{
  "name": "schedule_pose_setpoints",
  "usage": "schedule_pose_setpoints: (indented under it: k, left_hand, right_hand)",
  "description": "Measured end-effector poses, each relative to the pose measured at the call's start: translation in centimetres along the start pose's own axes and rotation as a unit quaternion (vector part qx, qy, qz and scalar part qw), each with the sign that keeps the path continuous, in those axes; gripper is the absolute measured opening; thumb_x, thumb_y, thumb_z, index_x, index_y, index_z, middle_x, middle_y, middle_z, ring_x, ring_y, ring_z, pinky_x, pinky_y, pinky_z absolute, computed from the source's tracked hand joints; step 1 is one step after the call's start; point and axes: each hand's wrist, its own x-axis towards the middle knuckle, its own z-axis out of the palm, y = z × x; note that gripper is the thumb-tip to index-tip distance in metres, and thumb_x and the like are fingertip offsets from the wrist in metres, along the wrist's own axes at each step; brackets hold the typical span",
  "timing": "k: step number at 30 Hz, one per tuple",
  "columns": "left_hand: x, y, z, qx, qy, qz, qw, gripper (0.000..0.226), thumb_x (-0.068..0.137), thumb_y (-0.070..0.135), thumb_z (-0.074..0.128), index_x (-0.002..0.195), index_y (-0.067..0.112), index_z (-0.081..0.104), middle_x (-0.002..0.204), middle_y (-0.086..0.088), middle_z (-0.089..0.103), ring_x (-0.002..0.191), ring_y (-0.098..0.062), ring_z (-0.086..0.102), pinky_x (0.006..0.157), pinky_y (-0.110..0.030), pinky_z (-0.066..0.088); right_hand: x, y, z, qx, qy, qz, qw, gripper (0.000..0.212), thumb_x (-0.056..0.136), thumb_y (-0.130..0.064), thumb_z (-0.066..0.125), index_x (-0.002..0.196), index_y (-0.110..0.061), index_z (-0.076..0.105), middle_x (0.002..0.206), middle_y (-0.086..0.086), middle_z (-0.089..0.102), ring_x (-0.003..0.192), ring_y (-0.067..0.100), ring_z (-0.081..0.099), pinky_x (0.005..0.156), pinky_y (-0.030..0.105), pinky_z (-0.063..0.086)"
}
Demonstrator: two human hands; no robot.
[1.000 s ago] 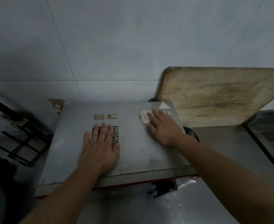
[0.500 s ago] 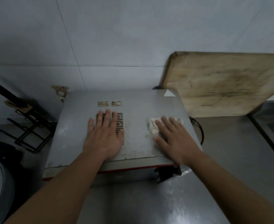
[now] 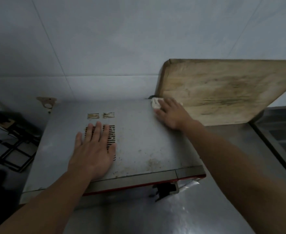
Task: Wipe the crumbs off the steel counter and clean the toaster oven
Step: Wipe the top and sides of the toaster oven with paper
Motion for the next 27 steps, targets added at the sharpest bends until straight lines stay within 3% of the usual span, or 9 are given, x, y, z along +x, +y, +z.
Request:
schedule_pose_setpoints:
  k: [3, 6, 13, 17, 22, 27]
  left_hand:
    - [0.1, -0.2, 0.1, 0.0, 0.007, 0.002, 1.0, 0.068, 0.096, 0.059, 0.001, 0.153, 0.028, -0.021, 0.16, 0.002, -0.028, 0.147, -0.018, -0.026, 0.122, -0.048, -0.007]
    - [-0.1, -0.2, 0.2, -0.003, 0.009, 0.003, 1.0, 0.069, 0.096, 0.059, 0.001, 0.154, 0.028, -0.019, 0.161, 0.001, -0.025, 0.148, -0.019, -0.024, 0.122, -0.049, -0.007]
    - [0.1, -0.1, 0.3, 0.005, 0.005, 0.006, 1.0, 0.07, 0.096, 0.059, 0.001, 0.156, 0.026, -0.014, 0.163, 0.0, -0.02, 0.149, -0.021, -0.02, 0.121, -0.05, -0.006]
    - [0.1, 0.0, 0.2, 0.008, 0.005, 0.007, 1.0, 0.07, 0.096, 0.058, 0.002, 0.156, 0.026, -0.014, 0.163, 0.0, -0.019, 0.15, -0.022, -0.019, 0.121, -0.051, -0.005]
    - [0.0, -0.1, 0.2, 0.009, 0.006, 0.004, 1.0, 0.07, 0.096, 0.058, 0.002, 0.156, 0.025, -0.013, 0.163, -0.001, -0.019, 0.149, -0.022, -0.02, 0.121, -0.051, -0.006]
    - [0.1, -0.1, 0.2, 0.004, 0.005, 0.004, 1.0, 0.069, 0.097, 0.058, 0.003, 0.156, 0.026, -0.013, 0.163, -0.001, -0.02, 0.149, -0.022, -0.021, 0.121, -0.051, -0.006]
  right_hand:
    - [3.4, 0.7, -0.3, 0.02, -0.011, 0.015, 1.0, 0.079, 0.089, -0.073, 0.001, 0.15, -0.032, 0.031, 0.159, 0.004, 0.027, 0.143, 0.032, 0.02, 0.118, 0.045, 0.017]
    - [0.8, 0.4, 1.3, 0.034, 0.04, 0.027, 0.998, 0.071, 0.095, -0.067, 0.021, 0.152, -0.026, 0.026, 0.161, 0.007, 0.022, 0.147, 0.029, 0.014, 0.12, 0.046, 0.014]
    - [-18.0, -1.7, 2.7, 0.048, -0.003, -0.018, 0.999, 0.078, 0.092, -0.075, 0.012, 0.156, -0.034, 0.0, 0.163, -0.006, -0.011, 0.149, 0.013, -0.017, 0.12, 0.035, -0.01]
    - [-24.7, -2.9, 3.6, 0.023, -0.029, -0.047, 0.998, 0.078, 0.092, -0.077, 0.008, 0.155, -0.034, -0.005, 0.161, -0.009, -0.02, 0.145, 0.009, -0.027, 0.121, 0.037, -0.01]
    - [-22.4, -3.5, 3.3, 0.005, -0.032, -0.069, 0.997, 0.077, 0.091, -0.077, 0.007, 0.155, -0.037, -0.007, 0.16, -0.009, -0.023, 0.145, 0.011, -0.028, 0.12, 0.035, -0.014]
    - [-11.5, -4.5, 1.6, 0.008, -0.042, -0.072, 0.997, 0.075, 0.094, -0.072, 0.013, 0.156, -0.033, -0.002, 0.164, -0.001, -0.01, 0.15, 0.019, -0.014, 0.118, 0.037, -0.011]
